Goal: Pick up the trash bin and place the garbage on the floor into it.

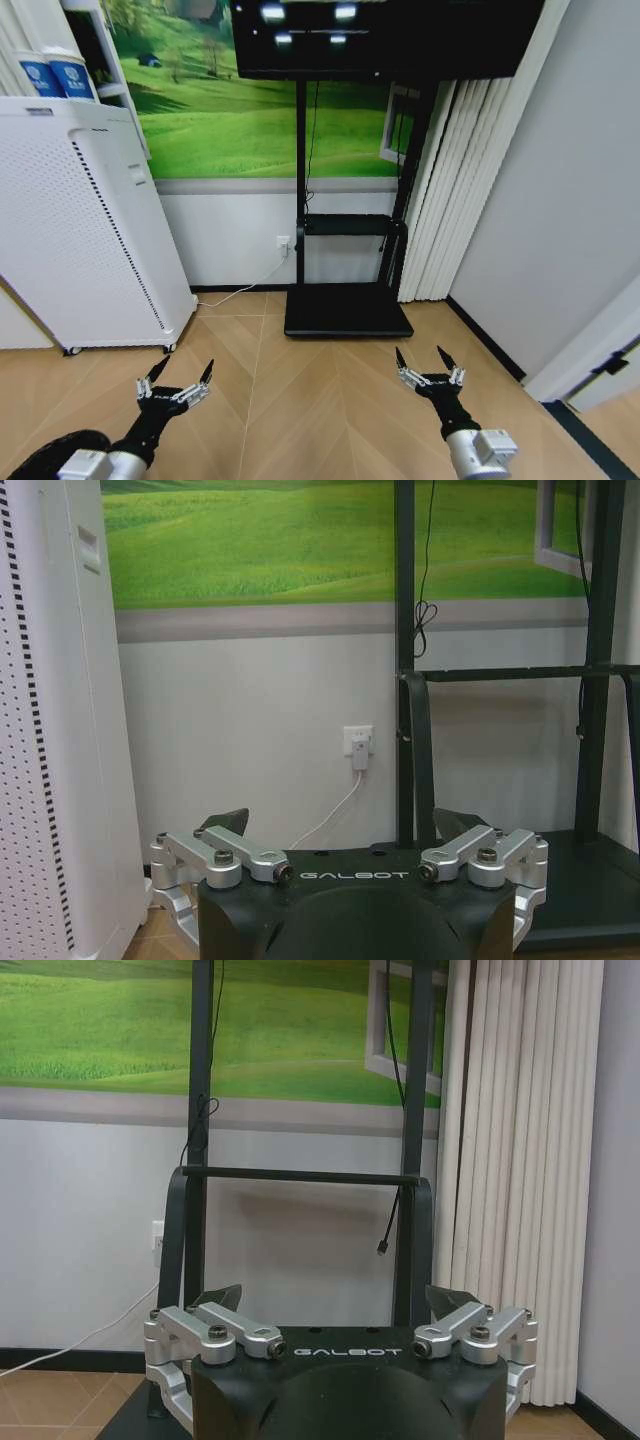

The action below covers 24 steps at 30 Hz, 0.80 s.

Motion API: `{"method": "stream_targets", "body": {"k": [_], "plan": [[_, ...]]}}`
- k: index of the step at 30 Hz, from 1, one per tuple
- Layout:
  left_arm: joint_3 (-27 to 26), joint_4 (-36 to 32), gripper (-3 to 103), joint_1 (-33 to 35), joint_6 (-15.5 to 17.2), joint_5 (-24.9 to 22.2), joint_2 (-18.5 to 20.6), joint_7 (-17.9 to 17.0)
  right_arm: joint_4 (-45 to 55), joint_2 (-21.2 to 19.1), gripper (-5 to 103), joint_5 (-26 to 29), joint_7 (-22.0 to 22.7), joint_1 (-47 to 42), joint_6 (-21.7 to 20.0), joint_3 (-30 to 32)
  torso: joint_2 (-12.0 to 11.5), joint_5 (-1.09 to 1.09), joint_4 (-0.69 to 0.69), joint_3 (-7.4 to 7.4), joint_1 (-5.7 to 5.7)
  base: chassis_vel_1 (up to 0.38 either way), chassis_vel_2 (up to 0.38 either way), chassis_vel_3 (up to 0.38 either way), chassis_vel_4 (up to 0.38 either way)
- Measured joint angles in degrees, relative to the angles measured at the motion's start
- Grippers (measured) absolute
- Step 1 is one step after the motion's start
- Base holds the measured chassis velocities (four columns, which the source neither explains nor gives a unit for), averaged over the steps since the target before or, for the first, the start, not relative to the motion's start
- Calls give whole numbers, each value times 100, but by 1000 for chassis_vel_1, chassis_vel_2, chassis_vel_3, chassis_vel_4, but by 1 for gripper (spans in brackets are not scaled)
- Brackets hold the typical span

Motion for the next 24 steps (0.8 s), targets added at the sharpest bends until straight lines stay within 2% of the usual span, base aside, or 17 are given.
{"method": "stream_targets", "body": {"k": [13,24], "plan": [[-1,2,100,0,0,-3,0,0,-2,-1,100,1,4,2,1,0,356,0,0,288,70,0,0,0,0],[-2,2,100,1,1,-3,0,0,-2,-1,100,0,4,2,2,1,589,0,0,464,126,0,0,0,0]]}}
